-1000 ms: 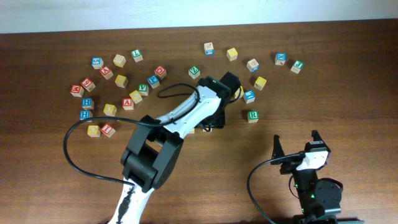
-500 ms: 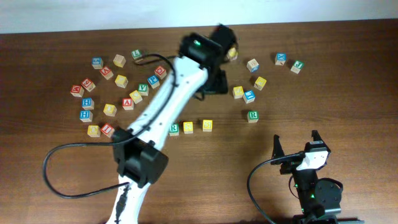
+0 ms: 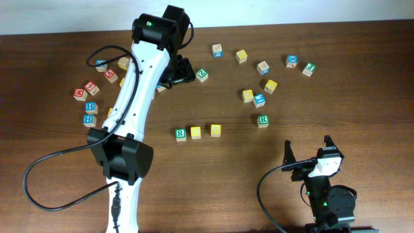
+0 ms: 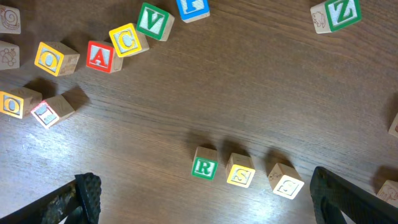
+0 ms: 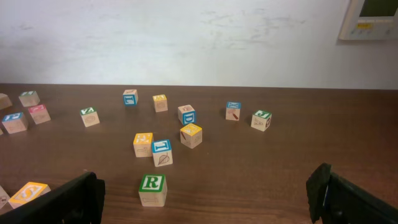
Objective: Spell out RSS
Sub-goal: 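Lift the left gripper away from the R S S row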
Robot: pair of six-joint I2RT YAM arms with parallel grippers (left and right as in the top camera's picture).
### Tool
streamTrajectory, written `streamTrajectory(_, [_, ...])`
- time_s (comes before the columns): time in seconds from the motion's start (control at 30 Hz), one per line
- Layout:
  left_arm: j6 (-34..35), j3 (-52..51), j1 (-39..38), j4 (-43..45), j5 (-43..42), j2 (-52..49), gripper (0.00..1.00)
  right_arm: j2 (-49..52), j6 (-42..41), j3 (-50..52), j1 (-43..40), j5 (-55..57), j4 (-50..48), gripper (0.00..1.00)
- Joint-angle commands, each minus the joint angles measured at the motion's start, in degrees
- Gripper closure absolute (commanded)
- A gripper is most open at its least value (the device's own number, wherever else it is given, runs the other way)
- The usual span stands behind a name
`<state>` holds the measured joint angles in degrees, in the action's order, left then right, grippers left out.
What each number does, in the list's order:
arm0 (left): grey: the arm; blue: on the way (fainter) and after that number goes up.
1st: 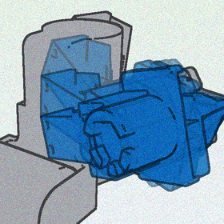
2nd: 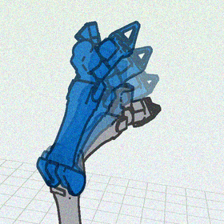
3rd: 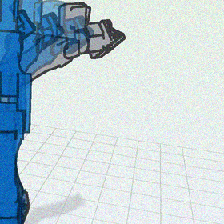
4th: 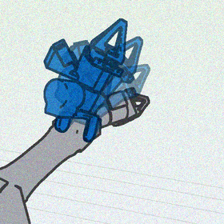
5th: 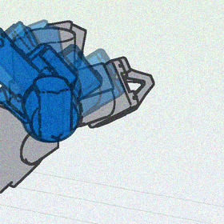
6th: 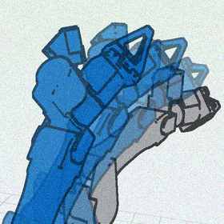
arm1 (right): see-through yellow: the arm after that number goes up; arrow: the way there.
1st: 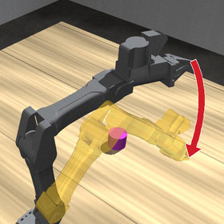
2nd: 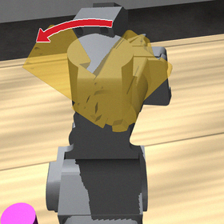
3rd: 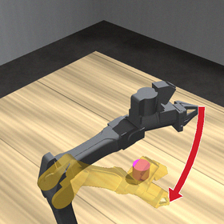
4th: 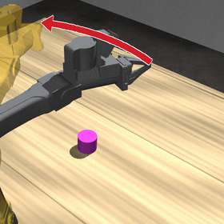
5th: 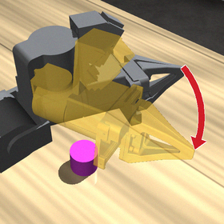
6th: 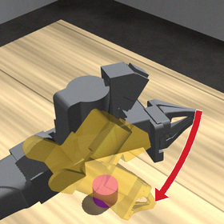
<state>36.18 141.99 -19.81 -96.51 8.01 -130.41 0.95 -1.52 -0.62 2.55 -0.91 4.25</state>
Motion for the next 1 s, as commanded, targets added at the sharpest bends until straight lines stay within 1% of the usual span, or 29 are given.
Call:
streamTrajectory(0.0, [-0.1,0.5,0.1,-0.2,0.9,-0.1,0.01,-0.2,-0.4,0.3,-0.4,0.5,0.3,0.02])
streamTrajectory(0.63, [-0.3,0.5,0.1,-0.2,0.8,-0.1,0.01,-0.2,-0.4,0.3,-0.4,0.5,0.3,0.02])
streamTrajectory(0.77, [-0.3,0.5,2.5,-0.2,0.8,-0.1,0.01,-0.2,-0.4,0.3,-0.4,0.5,0.3,0.02])
streamTrajectory(0.9, [-5.1,-1.7,5.2,-0.2,-1.7,-0.1,0.01,-0.2,-0.4,0.3,-0.4,0.5,0.3,0.02])
streamTrajectory(0.97, [-5.3,-5.0,5.6,-0.1,-1.6,-0.1,0.01,-0.2,-0.4,0.3,-0.4,0.5,0.3,0.02])
